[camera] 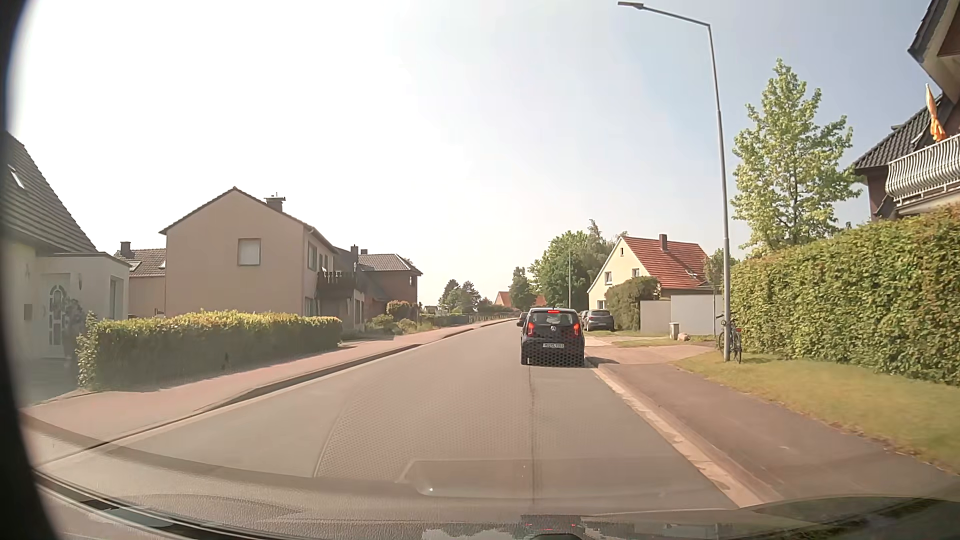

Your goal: Follow the waypoints while adhering to traffic rules and regulations

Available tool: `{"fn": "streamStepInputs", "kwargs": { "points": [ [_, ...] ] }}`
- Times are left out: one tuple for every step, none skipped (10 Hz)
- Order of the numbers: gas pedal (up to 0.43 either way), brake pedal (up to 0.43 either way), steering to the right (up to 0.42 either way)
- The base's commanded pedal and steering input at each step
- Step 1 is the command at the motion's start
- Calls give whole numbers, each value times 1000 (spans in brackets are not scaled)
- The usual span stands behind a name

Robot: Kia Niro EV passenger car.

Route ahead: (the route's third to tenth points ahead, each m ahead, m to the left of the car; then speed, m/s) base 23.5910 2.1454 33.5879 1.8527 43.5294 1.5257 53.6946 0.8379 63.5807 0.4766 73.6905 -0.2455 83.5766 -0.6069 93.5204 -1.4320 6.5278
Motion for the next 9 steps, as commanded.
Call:
{"fn": "streamStepInputs", "kwargs": {
  "points": [
    [248, 0, -10],
    [248, 0, -10],
    [319, 0, -10],
    [421, 0, -10],
    [480, 0, -15],
    [500, 0, -21],
    [512, 0, -28],
    [531, 0, -33],
    [531, 0, -41]
  ]
}}
